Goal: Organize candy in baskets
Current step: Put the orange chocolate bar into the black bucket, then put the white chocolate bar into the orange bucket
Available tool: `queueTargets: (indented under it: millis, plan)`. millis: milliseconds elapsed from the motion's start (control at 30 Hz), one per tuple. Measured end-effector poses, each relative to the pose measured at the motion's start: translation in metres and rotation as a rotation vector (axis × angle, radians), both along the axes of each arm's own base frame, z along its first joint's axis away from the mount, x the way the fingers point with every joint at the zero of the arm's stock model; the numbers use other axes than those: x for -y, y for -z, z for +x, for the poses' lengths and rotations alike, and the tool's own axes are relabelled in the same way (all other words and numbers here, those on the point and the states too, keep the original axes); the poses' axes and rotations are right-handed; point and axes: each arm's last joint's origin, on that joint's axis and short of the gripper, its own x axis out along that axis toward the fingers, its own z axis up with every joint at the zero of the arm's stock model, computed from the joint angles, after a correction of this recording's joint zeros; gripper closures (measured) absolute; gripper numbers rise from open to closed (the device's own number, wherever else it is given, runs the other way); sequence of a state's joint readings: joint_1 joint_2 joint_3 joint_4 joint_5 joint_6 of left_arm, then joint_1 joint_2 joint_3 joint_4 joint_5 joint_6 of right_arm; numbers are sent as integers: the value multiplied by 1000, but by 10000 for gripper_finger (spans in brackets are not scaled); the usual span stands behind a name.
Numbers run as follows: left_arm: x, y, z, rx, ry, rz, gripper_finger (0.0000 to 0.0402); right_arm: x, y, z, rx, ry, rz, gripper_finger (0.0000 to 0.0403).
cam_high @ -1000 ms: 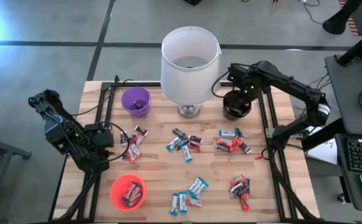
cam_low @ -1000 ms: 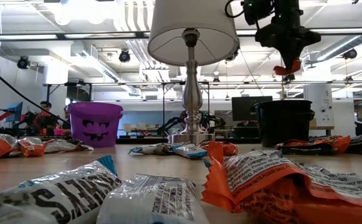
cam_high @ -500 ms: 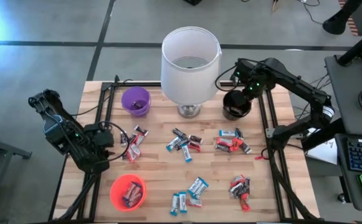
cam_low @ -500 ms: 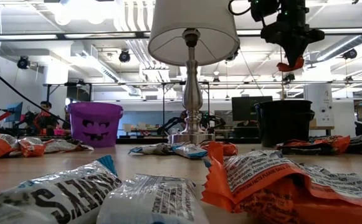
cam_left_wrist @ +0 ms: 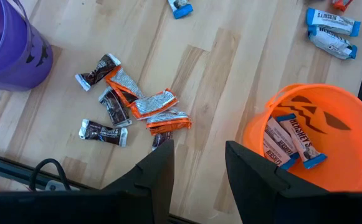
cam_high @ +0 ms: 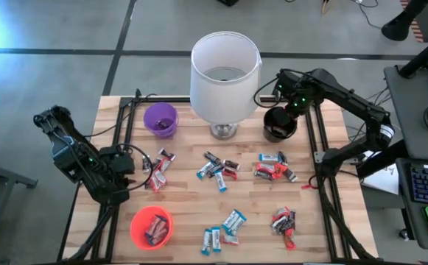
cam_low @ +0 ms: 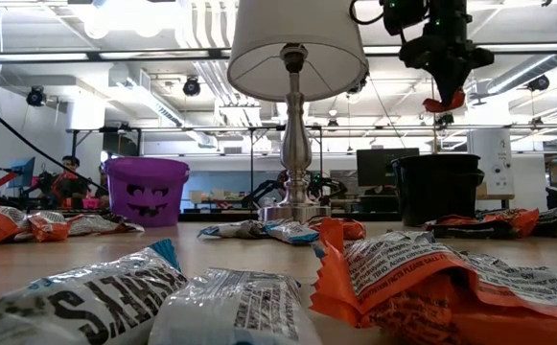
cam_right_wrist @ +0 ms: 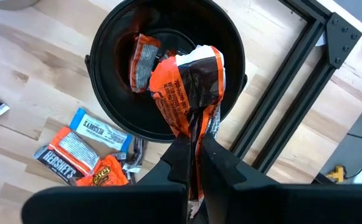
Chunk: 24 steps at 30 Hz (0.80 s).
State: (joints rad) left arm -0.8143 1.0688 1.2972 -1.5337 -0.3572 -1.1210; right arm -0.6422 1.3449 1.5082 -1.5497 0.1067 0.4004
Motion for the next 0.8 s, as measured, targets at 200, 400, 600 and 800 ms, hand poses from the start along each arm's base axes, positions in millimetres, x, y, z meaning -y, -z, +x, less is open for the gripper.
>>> queueTargets:
  millis: [200, 400, 600, 800]
  plan:
    - [0, 0, 0, 0, 0, 0, 277, 0, 0, 0, 0, -4, 0, 389]
    - [0, 0, 0, 0, 0, 0, 277, 0, 5, 0, -18, -17, 4, 351]
    - [0, 0, 0, 0, 0, 0, 277, 1, 8, 0, -42, -5, -20, 297]
    - [1, 0, 1, -1, -6, -1, 277, -2, 1, -4, -45, -5, -17, 278]
